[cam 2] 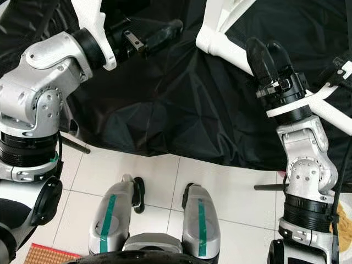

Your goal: Building children table

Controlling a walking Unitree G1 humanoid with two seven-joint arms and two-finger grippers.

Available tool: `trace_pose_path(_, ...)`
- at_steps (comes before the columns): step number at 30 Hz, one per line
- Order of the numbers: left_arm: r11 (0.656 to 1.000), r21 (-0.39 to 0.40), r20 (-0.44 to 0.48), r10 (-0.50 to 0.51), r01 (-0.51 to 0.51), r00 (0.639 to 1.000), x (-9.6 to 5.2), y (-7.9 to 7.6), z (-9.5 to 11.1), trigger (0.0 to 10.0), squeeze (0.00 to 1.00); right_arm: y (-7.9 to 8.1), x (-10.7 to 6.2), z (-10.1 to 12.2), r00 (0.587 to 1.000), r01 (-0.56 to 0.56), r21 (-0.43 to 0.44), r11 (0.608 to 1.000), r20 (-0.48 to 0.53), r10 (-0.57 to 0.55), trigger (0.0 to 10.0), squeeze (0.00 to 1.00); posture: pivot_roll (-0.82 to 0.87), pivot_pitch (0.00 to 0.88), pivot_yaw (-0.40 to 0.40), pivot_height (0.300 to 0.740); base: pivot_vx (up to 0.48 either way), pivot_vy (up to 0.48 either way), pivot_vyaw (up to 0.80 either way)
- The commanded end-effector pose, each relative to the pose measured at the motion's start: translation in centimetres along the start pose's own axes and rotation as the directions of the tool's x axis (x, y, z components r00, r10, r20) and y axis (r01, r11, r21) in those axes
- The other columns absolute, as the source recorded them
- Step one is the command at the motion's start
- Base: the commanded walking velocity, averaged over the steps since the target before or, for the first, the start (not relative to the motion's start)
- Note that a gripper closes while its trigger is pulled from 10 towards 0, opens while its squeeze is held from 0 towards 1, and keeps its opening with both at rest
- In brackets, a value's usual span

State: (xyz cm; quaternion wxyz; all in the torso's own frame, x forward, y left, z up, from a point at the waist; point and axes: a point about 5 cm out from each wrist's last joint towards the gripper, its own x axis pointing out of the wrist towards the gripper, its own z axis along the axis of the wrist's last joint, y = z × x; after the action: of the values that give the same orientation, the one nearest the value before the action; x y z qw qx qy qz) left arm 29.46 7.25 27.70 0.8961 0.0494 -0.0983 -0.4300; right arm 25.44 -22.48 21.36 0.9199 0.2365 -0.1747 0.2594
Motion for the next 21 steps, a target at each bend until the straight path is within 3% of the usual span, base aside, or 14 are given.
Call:
trace_pose_path(1,0.999,0.014,0.010,0.035,-0.035,0.999,-0.4,0.1,0.1,10.0,0.00,-0.2,0.0,-0.2,1.000,0.005,-0.002,1.000,-0.015,-0.005,10.0,0.00,0.03,0.090,-0.014,0.740,0.000,0.000,0.00)
trace_pose_path(4,0.997,0.020,-0.004,0.076,-0.076,0.997,-0.7,0.6,-0.5,10.0,0.00,-0.4,0.4,-0.4,1.000,0.016,-0.015,1.000,-0.026,-0.017,10.0,0.00,0.04,0.087,-0.025,0.740,0.000,0.000,0.00)
trace_pose_path(9,0.965,0.031,-0.092,0.264,-0.262,0.960,-1.6,2.2,-4.0,10.0,0.00,-1.6,1.4,-1.5,0.987,0.136,-0.117,0.984,-0.066,-0.144,10.0,0.00,0.05,0.091,-0.047,0.740,0.000,0.000,0.00)
trace_pose_path(12,0.956,0.039,-0.102,0.293,-0.290,0.951,-1.8,2.4,-4.5,10.0,0.00,-1.8,1.6,-1.7,0.982,0.161,-0.145,0.976,-0.071,-0.172,10.0,0.00,0.05,0.090,-0.049,0.740,0.000,0.000,0.00)
trace_pose_path(14,0.911,0.025,-0.126,0.411,-0.411,0.903,-2.6,3.1,-6.0,10.0,0.00,-1.9,2.4,-2.3,0.971,0.208,-0.229,0.951,-0.071,-0.229,10.0,0.00,0.06,0.091,-0.059,0.740,0.000,0.000,0.00)
trace_pose_path(16,0.911,0.025,-0.126,0.411,-0.411,0.903,-2.6,3.1,-6.0,10.0,0.00,-1.9,2.4,-2.3,0.971,0.208,-0.229,0.951,-0.071,-0.229,10.0,0.00,0.06,0.091,-0.059,0.740,0.000,0.000,0.00)
trace_pose_path(18,0.854,0.007,-0.140,0.516,-0.520,0.845,-3.6,3.7,-7.1,10.0,0.00,-1.5,3.3,-3.4,0.963,0.217,-0.303,0.928,-0.088,-0.253,10.0,0.00,0.07,0.090,-0.067,0.740,0.000,0.000,0.00)
trace_pose_path(20,0.854,0.007,-0.140,0.516,-0.520,0.845,-3.6,3.7,-7.1,10.0,0.00,-1.5,3.3,-3.4,0.963,0.217,-0.303,0.928,-0.088,-0.253,10.0,0.00,0.07,0.090,-0.067,0.740,0.000,0.000,0.00)
trace_pose_path(21,0.829,0.023,-0.131,0.557,-0.559,0.820,-4.0,3.9,-7.4,10.0,0.00,-1.4,3.4,-4.1,0.958,0.228,-0.320,0.919,-0.096,-0.271,10.0,0.00,0.08,0.089,-0.067,0.740,0.000,0.000,0.00)
